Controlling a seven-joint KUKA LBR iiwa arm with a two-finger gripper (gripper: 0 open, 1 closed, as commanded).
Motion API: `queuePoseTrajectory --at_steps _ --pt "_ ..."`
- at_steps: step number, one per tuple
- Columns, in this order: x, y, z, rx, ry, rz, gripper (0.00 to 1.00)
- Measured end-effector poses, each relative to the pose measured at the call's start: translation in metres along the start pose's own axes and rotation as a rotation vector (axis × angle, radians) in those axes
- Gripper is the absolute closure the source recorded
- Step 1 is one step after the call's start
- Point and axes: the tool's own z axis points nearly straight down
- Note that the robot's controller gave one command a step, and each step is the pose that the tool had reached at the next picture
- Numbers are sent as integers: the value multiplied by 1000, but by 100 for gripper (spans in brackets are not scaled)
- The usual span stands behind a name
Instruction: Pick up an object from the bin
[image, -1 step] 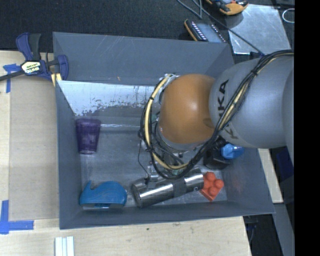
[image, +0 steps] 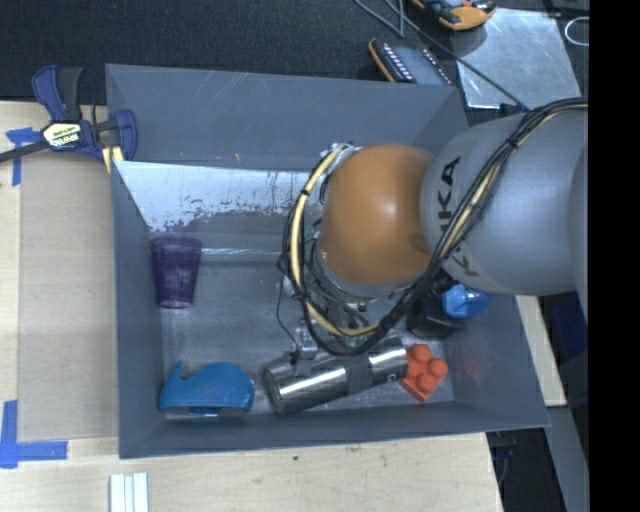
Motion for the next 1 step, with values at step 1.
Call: queuePoseTrajectory --at_steps 1 --pt "14 -36 68 1 17 -105 0"
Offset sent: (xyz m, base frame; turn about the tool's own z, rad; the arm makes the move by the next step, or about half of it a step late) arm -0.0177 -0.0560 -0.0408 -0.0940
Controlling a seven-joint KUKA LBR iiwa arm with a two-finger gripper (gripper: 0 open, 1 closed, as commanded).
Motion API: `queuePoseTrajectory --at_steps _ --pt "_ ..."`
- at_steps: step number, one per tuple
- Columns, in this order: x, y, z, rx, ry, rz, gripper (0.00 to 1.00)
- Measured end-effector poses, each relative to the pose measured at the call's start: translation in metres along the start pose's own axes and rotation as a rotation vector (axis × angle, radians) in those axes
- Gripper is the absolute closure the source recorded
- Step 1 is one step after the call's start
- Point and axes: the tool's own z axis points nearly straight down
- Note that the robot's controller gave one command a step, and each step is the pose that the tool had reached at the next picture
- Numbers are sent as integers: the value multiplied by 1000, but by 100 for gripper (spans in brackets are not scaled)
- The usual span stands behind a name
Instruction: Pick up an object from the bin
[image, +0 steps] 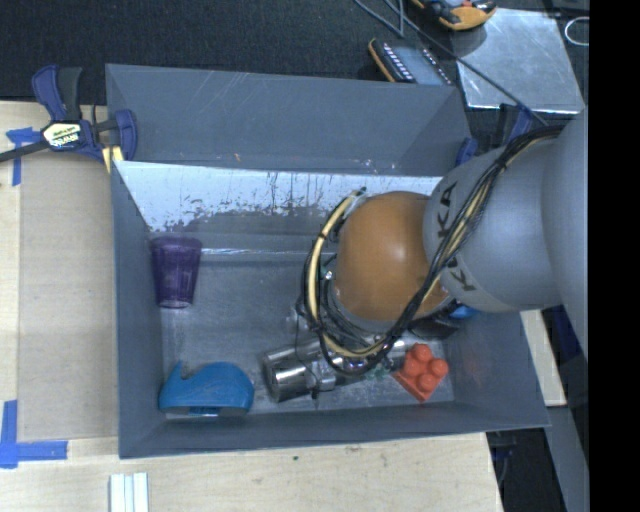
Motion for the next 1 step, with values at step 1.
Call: queuePoseTrajectory --at_steps 1 --pt "6 -20 -27 0 -16 12 0"
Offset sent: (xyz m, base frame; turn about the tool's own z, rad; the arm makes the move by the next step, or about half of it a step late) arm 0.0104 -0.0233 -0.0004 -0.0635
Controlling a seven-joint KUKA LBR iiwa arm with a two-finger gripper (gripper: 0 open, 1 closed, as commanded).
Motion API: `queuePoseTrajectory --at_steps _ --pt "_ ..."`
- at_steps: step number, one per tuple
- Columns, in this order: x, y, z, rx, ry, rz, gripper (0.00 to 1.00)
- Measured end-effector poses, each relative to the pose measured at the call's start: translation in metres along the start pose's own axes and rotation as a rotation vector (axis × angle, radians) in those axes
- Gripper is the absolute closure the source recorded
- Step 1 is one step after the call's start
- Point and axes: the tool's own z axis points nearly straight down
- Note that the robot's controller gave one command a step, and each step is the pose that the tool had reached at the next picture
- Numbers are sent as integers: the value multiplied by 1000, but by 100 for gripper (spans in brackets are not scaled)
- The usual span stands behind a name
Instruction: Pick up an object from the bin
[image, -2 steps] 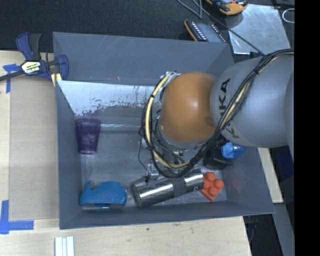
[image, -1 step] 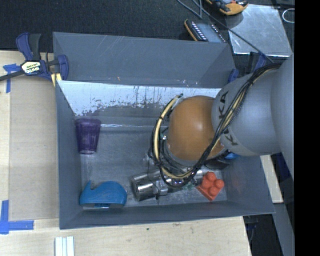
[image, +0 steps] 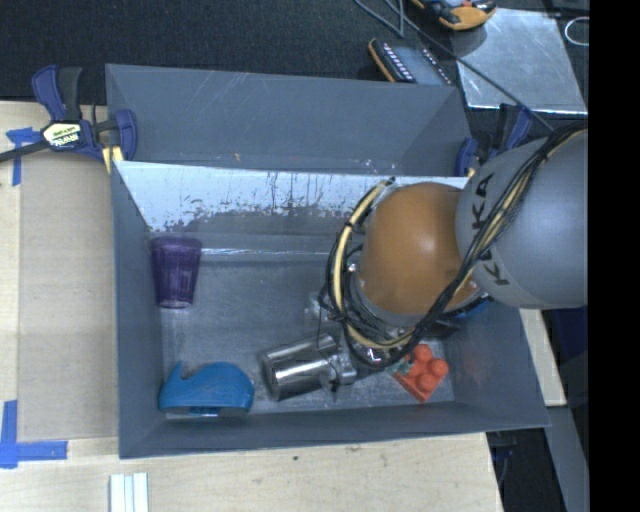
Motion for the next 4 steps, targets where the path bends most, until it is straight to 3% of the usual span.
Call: queuePoseTrajectory --at_steps 1,2,3,4 --pt "-14 -4 29 -1 14 -75 0" --pt "-14 5 58 0 0 173 0" --pt "-20 3 57 -1 16 259 100" --pt "-20 3 57 -1 16 259 100"
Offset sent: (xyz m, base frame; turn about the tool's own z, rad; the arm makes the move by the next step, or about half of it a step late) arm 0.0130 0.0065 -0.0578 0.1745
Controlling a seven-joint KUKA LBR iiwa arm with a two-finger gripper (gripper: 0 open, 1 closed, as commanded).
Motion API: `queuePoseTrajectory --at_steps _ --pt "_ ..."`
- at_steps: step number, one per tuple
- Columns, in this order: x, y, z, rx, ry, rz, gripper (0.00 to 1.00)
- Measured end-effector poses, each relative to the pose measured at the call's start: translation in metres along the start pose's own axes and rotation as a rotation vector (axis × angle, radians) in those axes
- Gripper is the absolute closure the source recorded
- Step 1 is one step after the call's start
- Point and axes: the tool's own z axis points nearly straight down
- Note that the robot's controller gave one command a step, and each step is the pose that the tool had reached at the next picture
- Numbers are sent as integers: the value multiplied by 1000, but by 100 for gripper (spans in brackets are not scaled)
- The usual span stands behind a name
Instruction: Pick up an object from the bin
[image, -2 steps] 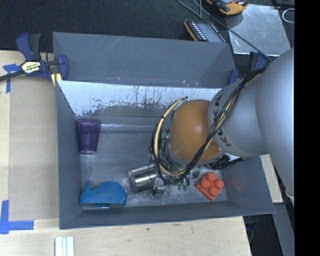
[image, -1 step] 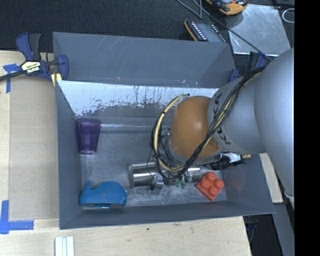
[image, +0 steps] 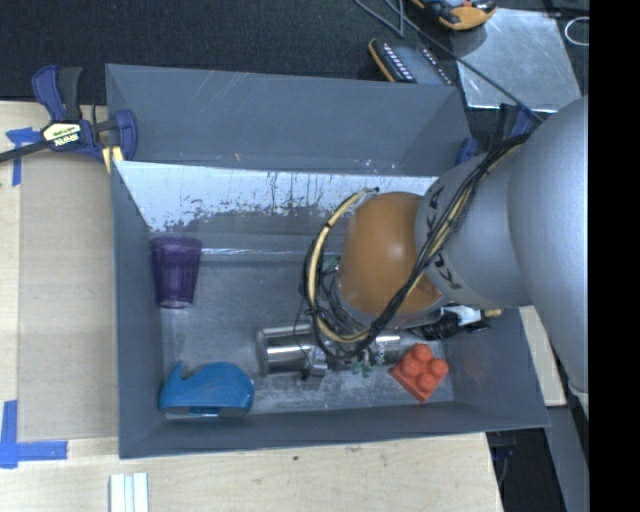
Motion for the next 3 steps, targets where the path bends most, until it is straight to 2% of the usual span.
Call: queuePoseTrajectory --at_steps 3 --pt "1 -1 -24 1 0 2 100"
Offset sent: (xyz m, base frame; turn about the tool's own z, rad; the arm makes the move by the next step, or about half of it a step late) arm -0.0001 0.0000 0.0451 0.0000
